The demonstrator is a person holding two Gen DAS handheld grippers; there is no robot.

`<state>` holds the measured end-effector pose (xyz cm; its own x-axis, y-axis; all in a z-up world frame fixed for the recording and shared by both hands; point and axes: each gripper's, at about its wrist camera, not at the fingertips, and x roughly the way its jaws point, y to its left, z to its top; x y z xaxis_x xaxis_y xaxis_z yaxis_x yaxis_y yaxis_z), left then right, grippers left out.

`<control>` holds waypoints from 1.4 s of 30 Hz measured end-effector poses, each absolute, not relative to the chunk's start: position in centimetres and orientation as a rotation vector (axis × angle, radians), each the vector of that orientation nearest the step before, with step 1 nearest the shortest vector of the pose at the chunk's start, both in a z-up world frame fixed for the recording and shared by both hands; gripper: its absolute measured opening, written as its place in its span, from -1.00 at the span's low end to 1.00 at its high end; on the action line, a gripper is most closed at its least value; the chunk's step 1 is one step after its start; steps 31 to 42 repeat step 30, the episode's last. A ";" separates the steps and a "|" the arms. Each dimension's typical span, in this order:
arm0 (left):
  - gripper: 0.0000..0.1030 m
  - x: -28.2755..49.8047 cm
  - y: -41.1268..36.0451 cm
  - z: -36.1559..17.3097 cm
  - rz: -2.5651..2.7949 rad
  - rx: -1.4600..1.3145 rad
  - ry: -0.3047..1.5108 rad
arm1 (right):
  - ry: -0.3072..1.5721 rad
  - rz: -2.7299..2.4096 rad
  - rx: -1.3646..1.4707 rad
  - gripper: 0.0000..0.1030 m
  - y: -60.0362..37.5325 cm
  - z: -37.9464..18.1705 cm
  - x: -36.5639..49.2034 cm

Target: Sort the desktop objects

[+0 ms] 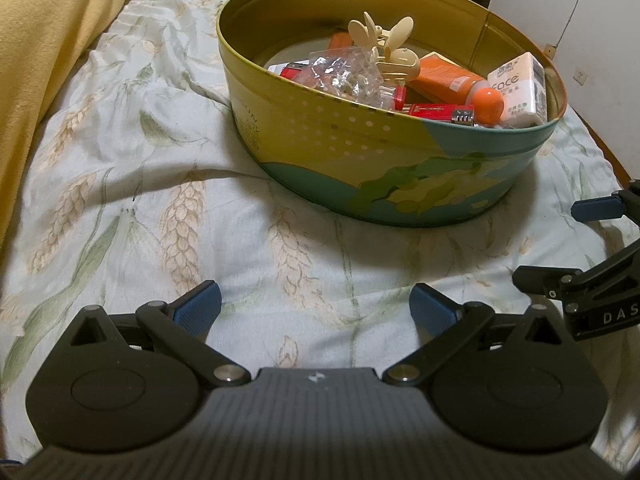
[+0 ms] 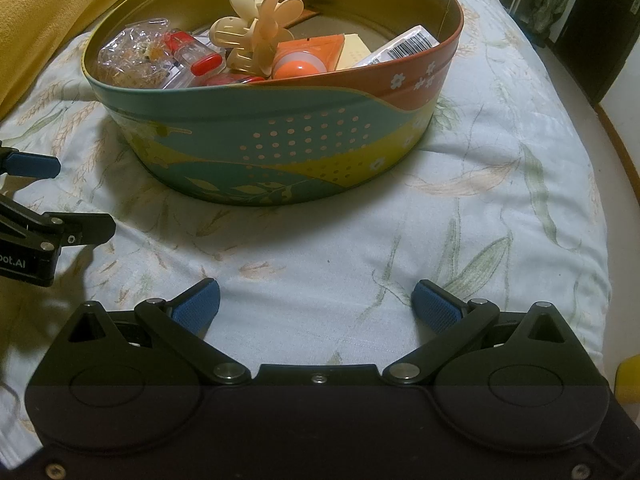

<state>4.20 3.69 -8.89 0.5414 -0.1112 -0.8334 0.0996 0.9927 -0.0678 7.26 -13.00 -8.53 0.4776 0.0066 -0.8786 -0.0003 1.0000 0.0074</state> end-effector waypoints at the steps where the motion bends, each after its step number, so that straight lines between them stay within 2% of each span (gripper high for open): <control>1: 1.00 4.2 3.7 -8.9 -0.125 -0.012 0.991 | 1.072 0.004 0.006 1.00 -13.0 -8.5 7.3; 42: 1.00 3.6 3.6 -8.7 -0.122 0.002 0.986 | 1.059 -0.001 0.003 1.00 -13.0 -8.5 7.2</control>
